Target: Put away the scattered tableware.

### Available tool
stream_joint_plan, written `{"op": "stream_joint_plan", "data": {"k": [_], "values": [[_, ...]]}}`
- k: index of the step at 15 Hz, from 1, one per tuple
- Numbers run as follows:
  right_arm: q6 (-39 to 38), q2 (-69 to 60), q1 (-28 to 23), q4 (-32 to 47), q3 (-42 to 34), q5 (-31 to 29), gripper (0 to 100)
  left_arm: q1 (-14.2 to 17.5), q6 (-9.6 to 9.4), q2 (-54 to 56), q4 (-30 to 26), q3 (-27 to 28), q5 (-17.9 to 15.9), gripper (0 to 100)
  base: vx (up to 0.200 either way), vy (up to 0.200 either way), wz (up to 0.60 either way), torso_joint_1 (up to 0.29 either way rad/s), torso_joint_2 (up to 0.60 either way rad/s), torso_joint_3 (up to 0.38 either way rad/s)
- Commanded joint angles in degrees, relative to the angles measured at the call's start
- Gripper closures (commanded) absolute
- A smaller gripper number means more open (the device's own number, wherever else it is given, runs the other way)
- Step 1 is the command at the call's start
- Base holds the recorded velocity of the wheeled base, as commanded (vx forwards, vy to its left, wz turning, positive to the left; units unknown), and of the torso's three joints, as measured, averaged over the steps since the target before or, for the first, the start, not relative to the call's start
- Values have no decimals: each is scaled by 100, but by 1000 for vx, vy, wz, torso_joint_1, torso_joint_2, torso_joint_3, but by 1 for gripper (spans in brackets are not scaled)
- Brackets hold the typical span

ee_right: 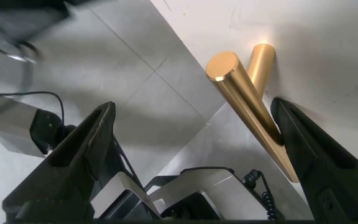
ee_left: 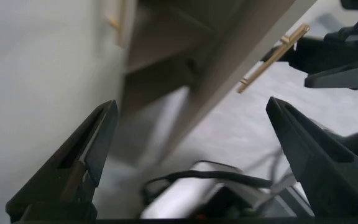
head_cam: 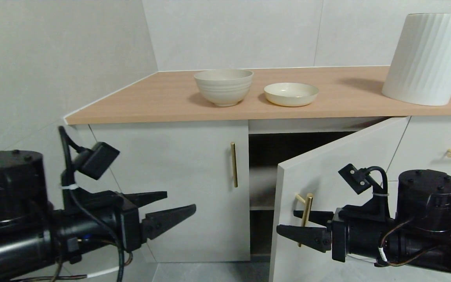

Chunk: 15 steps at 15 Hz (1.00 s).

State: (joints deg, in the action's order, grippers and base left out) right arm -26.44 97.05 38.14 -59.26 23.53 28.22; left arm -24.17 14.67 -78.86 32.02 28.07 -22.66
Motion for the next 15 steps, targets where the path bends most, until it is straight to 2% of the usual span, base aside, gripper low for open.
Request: {"op": "stream_joint_plan", "data": {"k": [1, 3, 4, 5, 8, 12, 15], "values": [[-1, 77, 0, 28, -6, 34, 0, -360, 441, -1070, 621, -320, -1, 0, 0, 0, 0, 0, 0, 0], [-1, 77, 0, 28, -15, 34, 0, -465, 669, -1255, 841, -320, -1, 0, 0, 0, 0, 0, 0, 0], [-1, 77, 9, 28, -24, 34, 0, -501, 678, -1334, 911, -311, -1, 0, 0, 0, 0, 0, 0, 0], [-1, 86, 0, 28, -24, 34, 0, -527, 678, -1395, 964, -294, -1, 100, 0, 0, 0, 0, 0, 0], [-1, 121, 9, 28, -24, 34, 0, -545, 660, -1624, 1210, -127, -1, 100, 0, 0, 0, 0, 0, 0], [-1, 148, 0, 28, -24, 34, 0, -571, 643, -2573, 1878, 559, -1, 100, 0, 0, 0, 0, 0, 0], [-1, 174, 0, 28, -41, 34, 0, -764, 652, -3206, 2343, 831, -1, 100, 0, 0, 0, 0, 0, 0]]}}
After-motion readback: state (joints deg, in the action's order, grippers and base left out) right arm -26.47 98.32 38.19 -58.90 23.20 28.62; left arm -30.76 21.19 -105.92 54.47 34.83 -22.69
